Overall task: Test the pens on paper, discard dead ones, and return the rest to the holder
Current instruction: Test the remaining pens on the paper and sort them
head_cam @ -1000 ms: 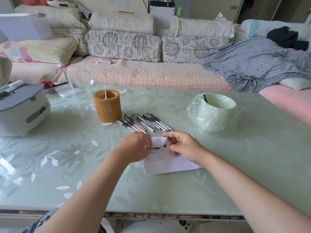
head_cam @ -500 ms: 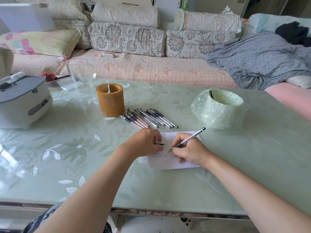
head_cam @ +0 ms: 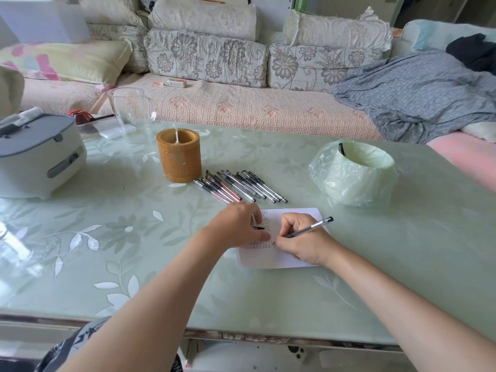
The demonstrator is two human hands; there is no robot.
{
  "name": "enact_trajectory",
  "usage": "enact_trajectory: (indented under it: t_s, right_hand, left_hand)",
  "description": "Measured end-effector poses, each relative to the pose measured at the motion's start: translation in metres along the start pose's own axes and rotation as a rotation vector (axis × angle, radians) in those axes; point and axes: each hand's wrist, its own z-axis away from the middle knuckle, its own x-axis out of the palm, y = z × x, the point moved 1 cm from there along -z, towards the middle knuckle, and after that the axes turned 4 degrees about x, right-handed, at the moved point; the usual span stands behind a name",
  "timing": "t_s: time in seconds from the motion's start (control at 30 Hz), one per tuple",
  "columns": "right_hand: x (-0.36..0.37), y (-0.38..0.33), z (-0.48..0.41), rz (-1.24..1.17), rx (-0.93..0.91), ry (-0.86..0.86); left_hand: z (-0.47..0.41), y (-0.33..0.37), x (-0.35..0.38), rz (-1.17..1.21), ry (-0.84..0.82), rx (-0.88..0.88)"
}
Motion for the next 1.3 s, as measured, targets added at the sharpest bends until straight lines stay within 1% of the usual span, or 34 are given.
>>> enact_trajectory:
  t_s: [0.17, 0.37, 0.73, 1.03, 1.3]
  right_hand:
    - [0.0004, -0.0026, 0.0002, 0.025, 0.001, -0.005]
    - [0.0003, -0.0036, 0.0006, 0.096, -0.057, 0.006]
    - [0.0005, -0.0012, 0.0030, 0.088, -0.111, 0.029]
    - [-0.0001, 0.0019, 0.0022, 0.098, -0.081, -0.006]
    - [0.0009, 0.0022, 0.0016, 0.105, -0.100, 0.009]
  left_hand:
    - [-0.0008, -0.0025, 0.0016, 0.009, 0.004, -0.005]
    - [-0.0003, -0.0030, 0.0020, 0.018, 0.011, 0.001]
    - [0.0011, -0.0014, 0.0011, 0.031, 0.014, -0.014]
    - [0.0024, 0.0003, 0.0005, 0.042, 0.020, -0.022]
    - [0.0028, 0.0023, -0.0012, 0.042, 0.016, -0.021]
